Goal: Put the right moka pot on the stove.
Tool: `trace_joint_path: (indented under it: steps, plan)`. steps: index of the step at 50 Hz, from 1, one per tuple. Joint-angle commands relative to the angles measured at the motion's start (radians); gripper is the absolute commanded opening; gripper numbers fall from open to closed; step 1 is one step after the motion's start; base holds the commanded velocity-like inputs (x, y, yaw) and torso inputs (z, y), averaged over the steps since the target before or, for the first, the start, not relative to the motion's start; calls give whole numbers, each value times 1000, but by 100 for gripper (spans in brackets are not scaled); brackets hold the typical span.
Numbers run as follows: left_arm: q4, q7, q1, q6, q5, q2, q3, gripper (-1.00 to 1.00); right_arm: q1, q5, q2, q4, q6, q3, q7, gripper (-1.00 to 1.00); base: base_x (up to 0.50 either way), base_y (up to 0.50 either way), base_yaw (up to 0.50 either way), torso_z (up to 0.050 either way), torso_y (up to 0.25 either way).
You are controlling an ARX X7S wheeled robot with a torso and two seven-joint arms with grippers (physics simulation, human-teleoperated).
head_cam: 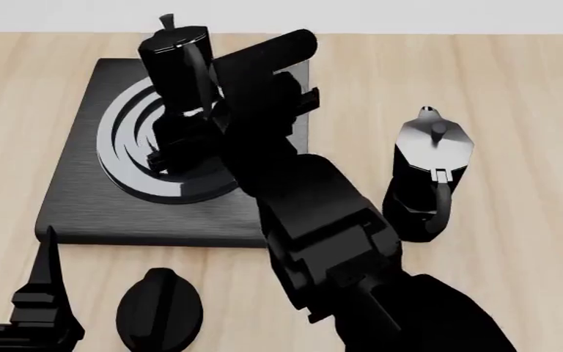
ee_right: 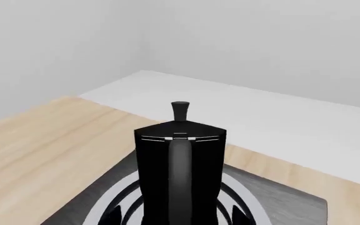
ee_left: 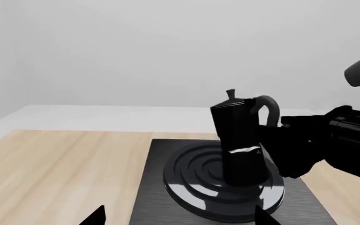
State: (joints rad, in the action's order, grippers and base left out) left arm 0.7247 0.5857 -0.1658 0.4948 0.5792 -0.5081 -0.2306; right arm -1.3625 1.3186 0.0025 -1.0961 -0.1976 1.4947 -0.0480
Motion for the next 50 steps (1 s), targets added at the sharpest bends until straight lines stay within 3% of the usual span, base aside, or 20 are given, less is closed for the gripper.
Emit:
trace_joint_path:
  steps: [1, 6, 14, 22, 33, 50]
  plan:
    - [-2, 0, 4, -10, -1, 0, 0, 100, 42, 18, -2, -9, 30, 52, -12, 100, 0, 0, 0, 0, 0]
    - [-4, 3, 2, -7, 1, 0, 1, 100, 39, 14, 21, 38, 24, 49, 9, 100, 0, 0, 0, 0, 0]
    - [-8, 11, -4, 3, 2, -1, -2, 100, 30, -10, 313, 578, 36, 69, 290, 100, 0, 0, 0, 0, 0]
    - [-16, 14, -6, 5, -2, -1, -6, 100, 42, -54, 534, 932, 17, 84, 468, 100, 0, 0, 0, 0, 0]
    - [-20, 24, -12, 17, -3, -1, -10, 100, 45, -105, 721, 1200, -4, 88, 586, 100, 0, 0, 0, 0, 0]
    - [-21, 32, -18, 26, -4, -3, -19, 100, 45, -165, 918, 1477, -38, 72, 701, 100, 0, 0, 0, 0, 0]
